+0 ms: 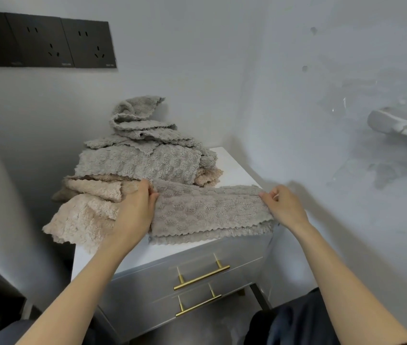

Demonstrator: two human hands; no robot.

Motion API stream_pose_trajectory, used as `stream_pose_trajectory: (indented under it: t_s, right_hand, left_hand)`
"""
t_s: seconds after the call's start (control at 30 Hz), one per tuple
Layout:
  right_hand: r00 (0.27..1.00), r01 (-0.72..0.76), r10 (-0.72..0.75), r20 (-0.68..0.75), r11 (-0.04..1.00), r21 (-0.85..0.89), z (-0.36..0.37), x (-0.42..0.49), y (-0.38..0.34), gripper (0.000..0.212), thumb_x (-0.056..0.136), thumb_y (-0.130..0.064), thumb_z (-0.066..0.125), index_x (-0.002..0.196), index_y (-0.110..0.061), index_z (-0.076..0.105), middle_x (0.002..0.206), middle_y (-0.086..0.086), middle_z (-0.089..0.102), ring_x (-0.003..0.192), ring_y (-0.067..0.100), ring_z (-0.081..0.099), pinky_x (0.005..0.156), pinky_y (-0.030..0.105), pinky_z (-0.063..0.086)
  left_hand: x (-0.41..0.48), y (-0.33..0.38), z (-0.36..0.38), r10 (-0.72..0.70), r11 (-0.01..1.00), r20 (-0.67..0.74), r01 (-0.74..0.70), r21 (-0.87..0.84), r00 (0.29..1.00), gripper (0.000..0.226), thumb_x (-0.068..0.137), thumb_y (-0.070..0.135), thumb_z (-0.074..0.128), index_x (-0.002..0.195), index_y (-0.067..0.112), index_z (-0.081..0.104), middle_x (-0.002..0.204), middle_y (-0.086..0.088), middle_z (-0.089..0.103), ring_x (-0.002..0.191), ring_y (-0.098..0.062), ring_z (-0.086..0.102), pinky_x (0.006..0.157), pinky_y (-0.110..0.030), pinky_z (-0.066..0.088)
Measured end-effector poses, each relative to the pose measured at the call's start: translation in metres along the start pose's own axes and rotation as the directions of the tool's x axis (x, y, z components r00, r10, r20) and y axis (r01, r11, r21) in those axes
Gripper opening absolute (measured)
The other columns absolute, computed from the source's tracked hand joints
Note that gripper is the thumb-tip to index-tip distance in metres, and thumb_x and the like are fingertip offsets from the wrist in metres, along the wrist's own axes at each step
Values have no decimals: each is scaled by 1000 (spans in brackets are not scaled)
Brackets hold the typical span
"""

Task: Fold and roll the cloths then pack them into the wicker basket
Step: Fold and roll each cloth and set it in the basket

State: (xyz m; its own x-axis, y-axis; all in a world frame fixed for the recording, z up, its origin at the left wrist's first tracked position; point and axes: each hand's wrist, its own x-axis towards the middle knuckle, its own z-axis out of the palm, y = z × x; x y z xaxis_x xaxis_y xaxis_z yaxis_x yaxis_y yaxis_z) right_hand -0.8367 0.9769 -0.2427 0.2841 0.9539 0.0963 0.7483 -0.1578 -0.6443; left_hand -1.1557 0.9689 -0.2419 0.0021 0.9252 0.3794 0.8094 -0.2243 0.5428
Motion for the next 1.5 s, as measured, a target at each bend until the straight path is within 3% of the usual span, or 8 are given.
stream_pose_trajectory:
  t_s: [0.27,0.57,0.73,0.97,1.13,1.27,1.37,1.5]
  right_hand:
    - [994,-24,43,98,983,-183,-3,-4,0,33,90,-37,58,63,-21,48,63,-3,53,68,21,54,58,29,35]
    - [989,-44,78,128,968,-248,-8,-13,0,37,88,-43,59,71,-11,63,69,3,67,78,24,63,74,34,50]
    - [974,-94,140,179,965,-243,-6,-17,-8,57,89,-58,51,52,-16,39,53,1,49,62,24,52,58,30,37]
    - [989,0,14,145,995,-96,-2,-11,-10,26,94,-33,54,89,-11,42,78,4,55,70,25,58,65,33,43]
    - [993,-59,46,109,990,127,-1,-4,-12,45,86,-22,66,119,-16,37,79,-4,50,79,21,54,68,31,42]
    - [991,-99,79,106,975,198,4,4,-19,50,88,-21,64,130,-16,39,88,-3,54,84,19,54,68,29,40]
    - [997,61,-61,-40,998,-4,6,8,-21,38,90,-15,58,125,-17,45,97,2,58,93,25,55,81,35,43]
    - [939,172,-244,-244,944,-280,6,19,-28,35,89,-8,52,122,-18,45,97,4,60,106,27,49,87,36,26]
  left_hand:
    - [2,-6,-1,-59,993,41,54,106,997,14,100,20,45,94,7,46,63,-5,56,53,-23,54,46,-32,37]
    - [0,-4,-4,-67,980,41,58,193,997,24,99,32,45,97,8,44,69,-7,59,57,-23,54,52,-36,45]
    - [-4,6,-9,-150,962,91,124,245,984,49,88,54,56,102,10,40,67,-2,56,62,-25,59,54,-34,48]
    - [-4,14,-12,-127,927,94,85,365,987,60,83,56,60,112,8,38,75,-1,56,64,-20,57,48,-29,41]
    - [-5,31,5,200,908,-22,-177,379,979,52,92,47,50,129,12,43,117,-3,47,107,-17,45,87,-28,42]
    - [-3,47,29,335,891,253,-393,227,907,50,98,46,32,143,24,36,147,5,37,138,-13,29,117,-39,15]
    - [-4,44,45,242,876,504,-410,255,829,59,99,53,18,152,31,7,160,9,2,147,-12,-8,115,-42,-14]
    - [1,43,53,105,899,635,-346,268,765,62,95,63,11,150,40,-3,159,9,-11,147,-17,-12,117,-45,-9]
